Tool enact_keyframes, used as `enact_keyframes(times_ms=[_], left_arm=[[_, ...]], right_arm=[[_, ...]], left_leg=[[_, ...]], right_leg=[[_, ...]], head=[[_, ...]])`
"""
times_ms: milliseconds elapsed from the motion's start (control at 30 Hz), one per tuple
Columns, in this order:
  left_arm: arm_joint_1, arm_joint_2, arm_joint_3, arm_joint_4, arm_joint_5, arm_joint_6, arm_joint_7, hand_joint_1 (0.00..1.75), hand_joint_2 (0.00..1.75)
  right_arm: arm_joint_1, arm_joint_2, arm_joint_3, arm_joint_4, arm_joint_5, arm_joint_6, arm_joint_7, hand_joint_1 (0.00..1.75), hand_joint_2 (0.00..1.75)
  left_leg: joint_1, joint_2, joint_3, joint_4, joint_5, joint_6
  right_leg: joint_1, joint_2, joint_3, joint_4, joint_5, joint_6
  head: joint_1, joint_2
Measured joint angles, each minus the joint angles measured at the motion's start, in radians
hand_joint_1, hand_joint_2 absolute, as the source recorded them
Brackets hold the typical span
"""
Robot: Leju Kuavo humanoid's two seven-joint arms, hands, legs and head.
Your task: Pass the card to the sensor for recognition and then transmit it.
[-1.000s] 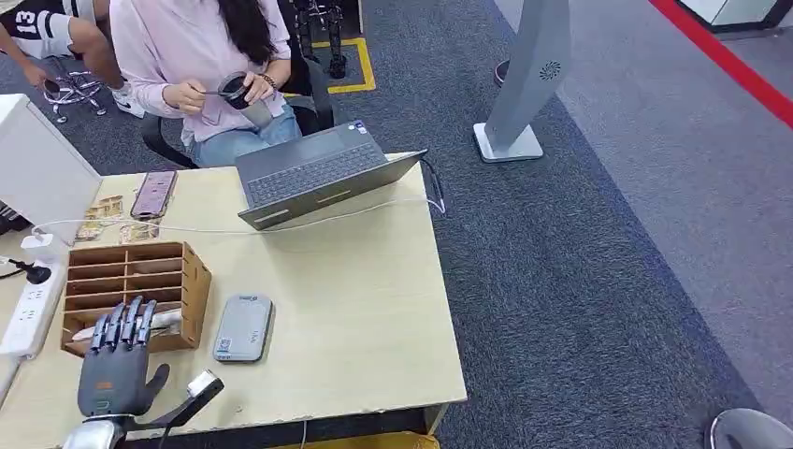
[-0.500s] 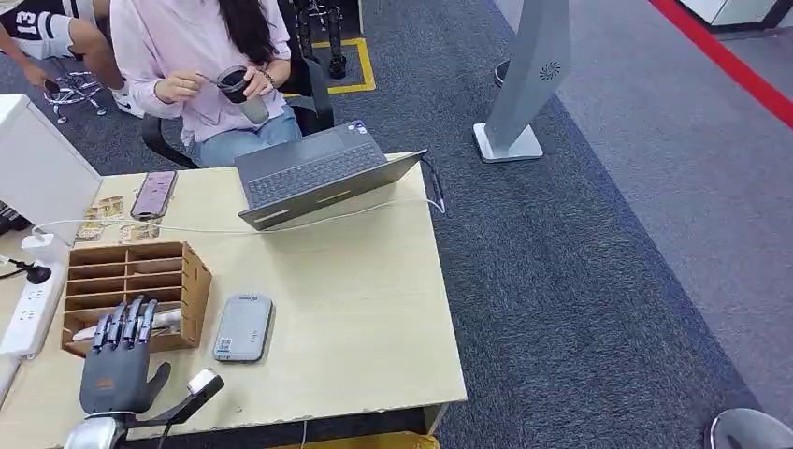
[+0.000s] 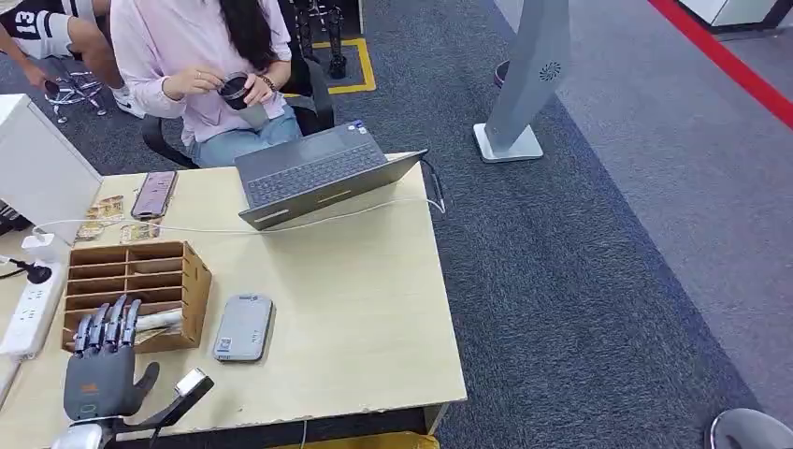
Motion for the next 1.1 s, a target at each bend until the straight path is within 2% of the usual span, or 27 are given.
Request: enact_keyframes(times_ms=[1100], left_arm=[[-0.046,-0.003,0.003,-0.053,-0.004,-0.036,-0.013,0.00,1.75]], right_arm=[[-0.002,0.000,0.030,0.000,-0.002,0.003,0.001,0.00,1.75]], left_leg=[[0.000,0.000,0.000,0.000,0.000,0.000]], right_leg=[[0.000,0.000,0.000,0.000,0.000,0.000]], head=[[0.000,0.000]])
